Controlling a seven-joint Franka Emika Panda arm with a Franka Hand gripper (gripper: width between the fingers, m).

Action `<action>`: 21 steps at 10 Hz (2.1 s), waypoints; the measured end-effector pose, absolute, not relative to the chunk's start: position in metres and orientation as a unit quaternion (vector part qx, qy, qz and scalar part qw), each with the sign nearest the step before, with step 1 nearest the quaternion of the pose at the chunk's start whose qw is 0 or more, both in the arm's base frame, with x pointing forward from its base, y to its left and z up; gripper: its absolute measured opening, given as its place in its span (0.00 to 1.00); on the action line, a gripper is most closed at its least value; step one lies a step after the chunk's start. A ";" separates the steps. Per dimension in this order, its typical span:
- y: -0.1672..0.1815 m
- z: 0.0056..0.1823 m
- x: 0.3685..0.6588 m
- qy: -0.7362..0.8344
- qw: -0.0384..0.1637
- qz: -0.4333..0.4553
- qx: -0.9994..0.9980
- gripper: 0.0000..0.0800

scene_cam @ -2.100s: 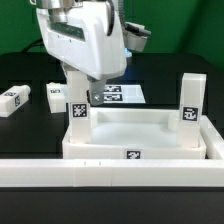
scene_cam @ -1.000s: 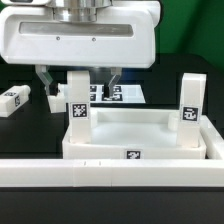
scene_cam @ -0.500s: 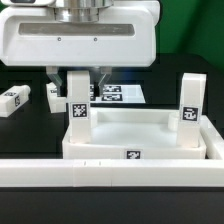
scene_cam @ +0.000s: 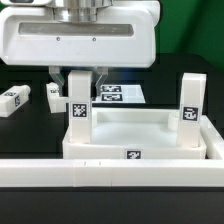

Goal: Assemble desk

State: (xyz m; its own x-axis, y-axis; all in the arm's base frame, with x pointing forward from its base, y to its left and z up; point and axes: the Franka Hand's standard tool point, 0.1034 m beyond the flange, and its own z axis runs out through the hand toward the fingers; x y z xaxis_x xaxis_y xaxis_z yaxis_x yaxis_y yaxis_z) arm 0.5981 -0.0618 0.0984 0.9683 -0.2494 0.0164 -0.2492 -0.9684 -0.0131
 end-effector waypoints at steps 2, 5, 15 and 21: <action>-0.059 0.098 0.599 0.232 0.012 -0.010 -0.973 0.36; -0.057 0.098 0.599 0.365 0.022 -0.008 -0.931 0.36; -0.057 0.098 0.601 0.656 0.035 0.002 -0.754 0.36; -0.057 0.098 0.601 0.707 0.038 0.007 -0.706 0.46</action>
Offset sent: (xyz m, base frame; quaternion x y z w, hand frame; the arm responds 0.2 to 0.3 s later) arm -0.0060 0.0006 -0.0007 0.0088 -0.0020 0.2154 0.9765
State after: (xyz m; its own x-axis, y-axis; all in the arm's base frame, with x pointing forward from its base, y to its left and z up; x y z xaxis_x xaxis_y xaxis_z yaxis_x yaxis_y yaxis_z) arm 0.6008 -0.0574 0.0980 -0.0002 -0.9980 -0.0627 -0.9990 0.0029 -0.0440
